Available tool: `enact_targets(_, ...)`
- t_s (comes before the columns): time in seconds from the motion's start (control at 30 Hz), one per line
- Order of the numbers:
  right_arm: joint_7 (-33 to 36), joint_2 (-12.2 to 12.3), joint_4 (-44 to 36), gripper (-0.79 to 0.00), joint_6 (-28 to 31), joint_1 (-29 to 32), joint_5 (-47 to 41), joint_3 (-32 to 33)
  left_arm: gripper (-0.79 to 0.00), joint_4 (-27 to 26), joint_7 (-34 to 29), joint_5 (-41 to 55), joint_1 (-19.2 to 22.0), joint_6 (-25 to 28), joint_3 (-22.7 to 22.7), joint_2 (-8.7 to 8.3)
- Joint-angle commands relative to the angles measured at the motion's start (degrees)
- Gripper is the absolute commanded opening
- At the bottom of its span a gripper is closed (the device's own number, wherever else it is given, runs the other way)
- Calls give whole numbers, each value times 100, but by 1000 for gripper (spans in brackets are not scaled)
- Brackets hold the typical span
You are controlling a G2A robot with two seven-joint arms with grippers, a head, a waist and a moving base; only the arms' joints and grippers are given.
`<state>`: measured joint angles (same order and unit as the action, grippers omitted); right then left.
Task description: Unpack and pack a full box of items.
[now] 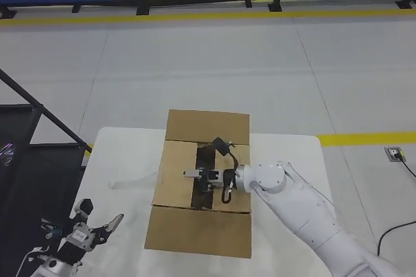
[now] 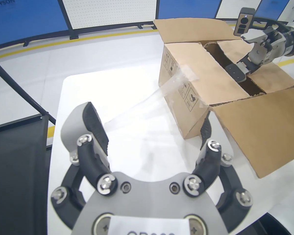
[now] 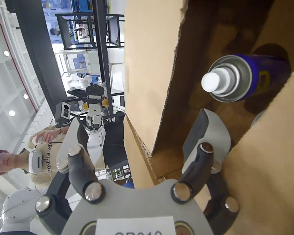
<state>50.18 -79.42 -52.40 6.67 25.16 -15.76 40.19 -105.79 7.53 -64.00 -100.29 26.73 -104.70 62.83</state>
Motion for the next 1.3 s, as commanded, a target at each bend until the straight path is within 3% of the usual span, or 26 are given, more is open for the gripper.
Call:
enact_targets(0.0,100,-109,266,0,194,-64,-250,-69,0,2,-50,-40,22,2,45,2)
enact_targets(0.33,446,-500,959,0,1068,-323,-1002,-156,0,8,-154,-131,78,27,199,13)
enact_targets(0.7,586,-648,490,0,1402,-394,-1270,4,0,-506,-372,-563,66,61,550,23)
enact_targets(1.07,64,-756,-80,0,1842,-249,-1093,97,0,-512,-1240,-241,871,-685,1157,93)
enact_targets(1.27,397,-920,20,0,2072,-310,-1350,-38,0,-295,-1763,393,1388,-727,1275,112)
